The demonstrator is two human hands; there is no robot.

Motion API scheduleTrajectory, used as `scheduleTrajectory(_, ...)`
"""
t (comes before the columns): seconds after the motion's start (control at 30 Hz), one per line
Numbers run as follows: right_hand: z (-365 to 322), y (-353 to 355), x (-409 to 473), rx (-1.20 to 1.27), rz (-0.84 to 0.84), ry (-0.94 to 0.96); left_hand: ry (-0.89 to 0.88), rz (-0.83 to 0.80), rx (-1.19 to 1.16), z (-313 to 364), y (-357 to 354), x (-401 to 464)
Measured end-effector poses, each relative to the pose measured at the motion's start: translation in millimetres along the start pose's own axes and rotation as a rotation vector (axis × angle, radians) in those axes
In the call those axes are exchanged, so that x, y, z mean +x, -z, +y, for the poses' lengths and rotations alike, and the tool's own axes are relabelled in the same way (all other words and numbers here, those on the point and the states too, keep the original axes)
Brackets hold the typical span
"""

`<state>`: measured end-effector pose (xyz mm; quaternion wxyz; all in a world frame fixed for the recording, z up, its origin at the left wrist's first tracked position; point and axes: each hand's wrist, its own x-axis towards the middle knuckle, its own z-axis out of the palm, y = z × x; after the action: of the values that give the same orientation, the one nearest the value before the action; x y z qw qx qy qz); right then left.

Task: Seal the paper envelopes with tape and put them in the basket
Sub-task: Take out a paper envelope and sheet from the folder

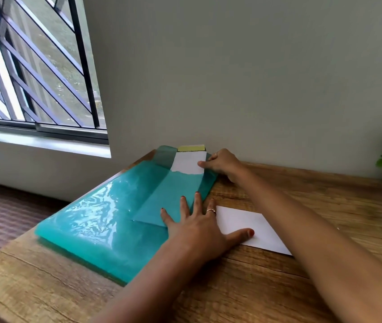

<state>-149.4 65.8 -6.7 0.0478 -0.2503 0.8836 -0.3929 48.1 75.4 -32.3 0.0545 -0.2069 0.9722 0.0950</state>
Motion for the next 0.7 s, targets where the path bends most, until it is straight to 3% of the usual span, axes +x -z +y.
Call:
scheduleTrajectory(0.23,-13,-4,3,0.119,0.226,0.082,0.002,-0.027,-0.010,2,1,-1)
scheduleTrajectory(0.7,7,106,-33,0.636,0.537,0.068,-0.032,-0.012,-0.013,1,1,-3)
